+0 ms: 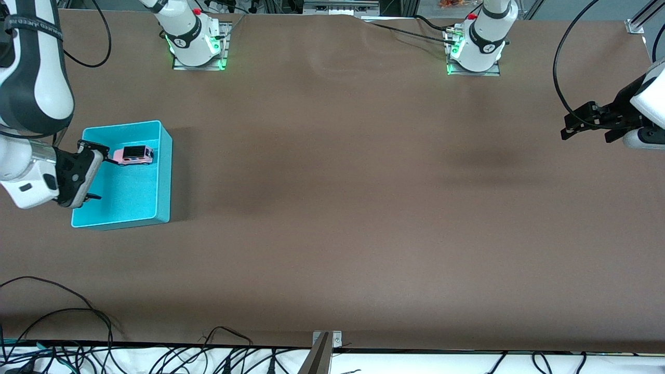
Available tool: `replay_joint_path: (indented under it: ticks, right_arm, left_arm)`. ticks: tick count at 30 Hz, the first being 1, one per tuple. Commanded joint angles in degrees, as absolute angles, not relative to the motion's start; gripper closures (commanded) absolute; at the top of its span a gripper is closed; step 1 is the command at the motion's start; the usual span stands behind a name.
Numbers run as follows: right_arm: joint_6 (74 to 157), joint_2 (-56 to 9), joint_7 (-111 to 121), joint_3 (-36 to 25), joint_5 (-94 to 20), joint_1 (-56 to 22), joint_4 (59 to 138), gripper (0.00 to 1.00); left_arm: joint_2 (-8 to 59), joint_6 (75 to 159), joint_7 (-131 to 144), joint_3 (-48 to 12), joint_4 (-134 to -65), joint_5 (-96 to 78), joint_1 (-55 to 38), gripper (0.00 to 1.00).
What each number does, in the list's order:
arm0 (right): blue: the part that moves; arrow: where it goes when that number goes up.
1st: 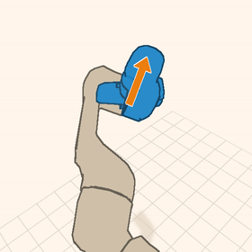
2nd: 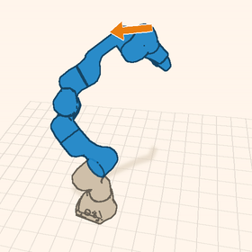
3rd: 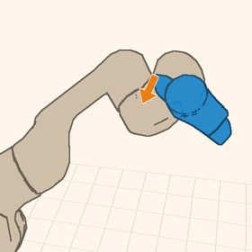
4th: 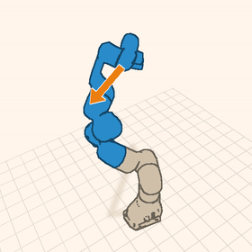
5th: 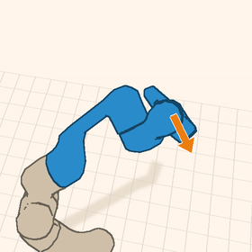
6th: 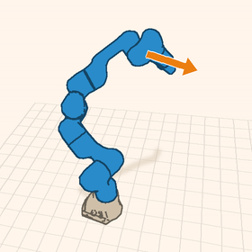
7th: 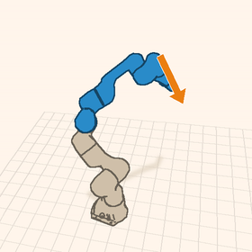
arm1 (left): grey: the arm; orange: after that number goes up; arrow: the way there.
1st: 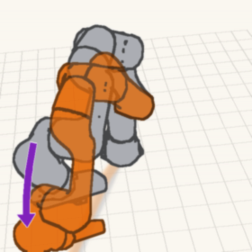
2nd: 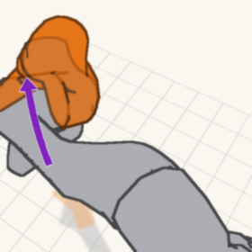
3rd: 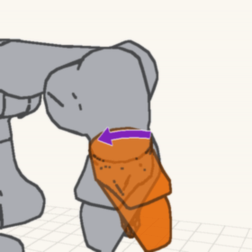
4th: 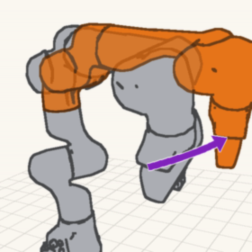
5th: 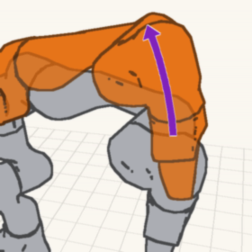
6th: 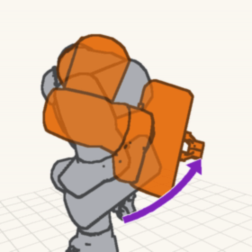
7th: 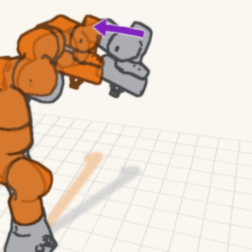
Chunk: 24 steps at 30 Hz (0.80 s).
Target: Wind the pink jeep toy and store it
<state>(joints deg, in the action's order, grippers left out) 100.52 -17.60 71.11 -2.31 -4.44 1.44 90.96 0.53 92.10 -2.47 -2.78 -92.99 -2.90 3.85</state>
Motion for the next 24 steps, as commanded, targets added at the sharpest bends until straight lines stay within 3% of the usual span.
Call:
replay_joint_path:
  ticks: [1, 19, 24]
  right_arm:
    - [96.6, -18.8, 56.2, -2.3, -4.8, 0.6, 85.3, 0.00]
    - [89.1, -18.7, 1.2, -2.2, -0.1, -3.8, 78.1, 0.00]
    - [86.6, -18.5, -4.9, -2.2, 0.2, -4.4, 76.8, 0.00]
  left_arm:
    - [1.3, 90.9, -2.3, -2.6, -91.2, -3.8, 3.6, 0.00]
    - [1.3, 90.9, -2.1, -2.6, -91.3, -3.8, 3.6, 0.00]
    - [1.4, 90.9, -2.2, -2.6, -91.3, -3.8, 3.6, 0.00]
